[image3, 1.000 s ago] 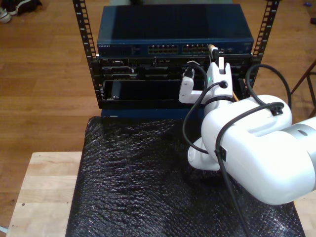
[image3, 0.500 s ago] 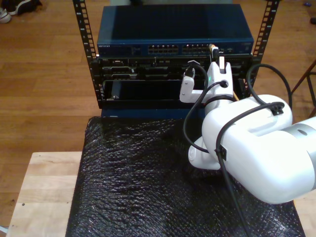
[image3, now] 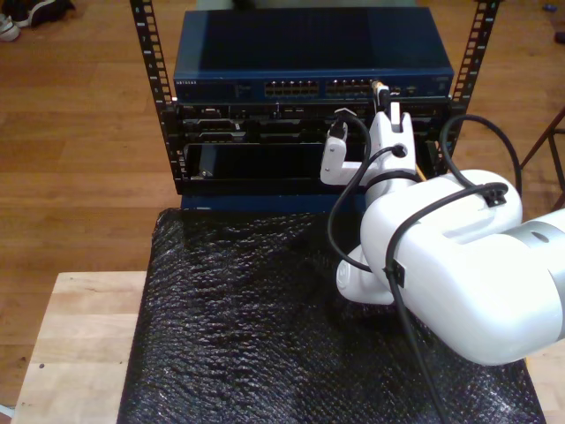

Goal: Grab the cable and plug it in

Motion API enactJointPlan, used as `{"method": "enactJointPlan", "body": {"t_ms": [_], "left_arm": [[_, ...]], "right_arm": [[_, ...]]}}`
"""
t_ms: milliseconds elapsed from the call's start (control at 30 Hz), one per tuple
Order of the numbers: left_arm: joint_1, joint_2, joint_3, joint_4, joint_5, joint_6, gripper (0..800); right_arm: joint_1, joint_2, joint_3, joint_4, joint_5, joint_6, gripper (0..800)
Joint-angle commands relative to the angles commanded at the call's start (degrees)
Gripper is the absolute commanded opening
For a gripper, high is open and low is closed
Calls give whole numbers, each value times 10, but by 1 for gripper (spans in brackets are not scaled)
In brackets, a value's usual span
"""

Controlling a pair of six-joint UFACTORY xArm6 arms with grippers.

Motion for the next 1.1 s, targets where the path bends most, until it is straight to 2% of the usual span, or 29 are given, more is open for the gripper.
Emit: {"method": "enactJointPlan", "body": {"t_ms": [1100], "left_arm": [[0,0,0,0,0,0,800]], "right_arm": [[-1,18,-37,-1,28,-1,0]]}}
